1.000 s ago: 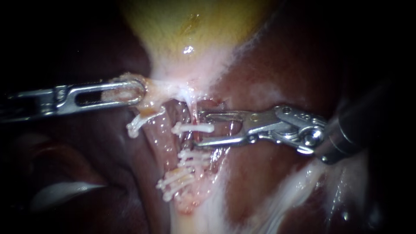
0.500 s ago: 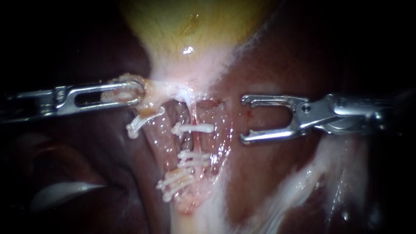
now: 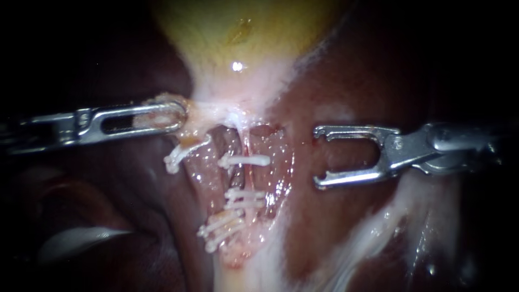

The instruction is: Going back third clip right tube

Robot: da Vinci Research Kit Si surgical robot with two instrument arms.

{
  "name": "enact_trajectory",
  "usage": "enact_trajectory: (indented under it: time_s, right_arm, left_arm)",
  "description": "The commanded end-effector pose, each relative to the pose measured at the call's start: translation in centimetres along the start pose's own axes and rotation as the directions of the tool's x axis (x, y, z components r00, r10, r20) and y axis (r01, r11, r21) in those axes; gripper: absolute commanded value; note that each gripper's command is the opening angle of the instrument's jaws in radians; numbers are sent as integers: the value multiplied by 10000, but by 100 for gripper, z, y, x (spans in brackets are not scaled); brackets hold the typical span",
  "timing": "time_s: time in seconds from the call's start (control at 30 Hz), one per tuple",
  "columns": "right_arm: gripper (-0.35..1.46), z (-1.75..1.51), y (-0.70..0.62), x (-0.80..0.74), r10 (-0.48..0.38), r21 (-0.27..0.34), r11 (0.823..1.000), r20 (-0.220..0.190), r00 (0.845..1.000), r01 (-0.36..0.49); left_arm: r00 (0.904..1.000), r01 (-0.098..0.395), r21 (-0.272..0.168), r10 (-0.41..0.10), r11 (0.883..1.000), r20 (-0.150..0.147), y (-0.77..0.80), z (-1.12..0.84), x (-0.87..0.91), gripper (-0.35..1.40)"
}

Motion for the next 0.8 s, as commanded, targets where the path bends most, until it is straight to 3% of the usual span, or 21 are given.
enact_trajectory:
  time_s: [0.03,0.23,0.47,0.8]
  right_arm:
    - [50,-1,-1,0,-1,1,10000,-6,10000,1]
    - [50,-4,-3,0,-65,18,10000,-5,10000,65]
    - [50,-5,-4,0,-68,28,10000,-5,10000,68]
    - [50,-5,-5,0,-67,30,10000,-6,10000,67]
  left_arm:
    - [10000,-19,-49,19,10000,-77,3,7,4,-35]
    - [9997,-112,-55,111,9999,-221,22,42,15,-35]
    - [9993,-143,-102,139,9998,-336,45,52,22,-35]
    - [9992,-146,-101,142,9998,-369,43,52,24,-35]
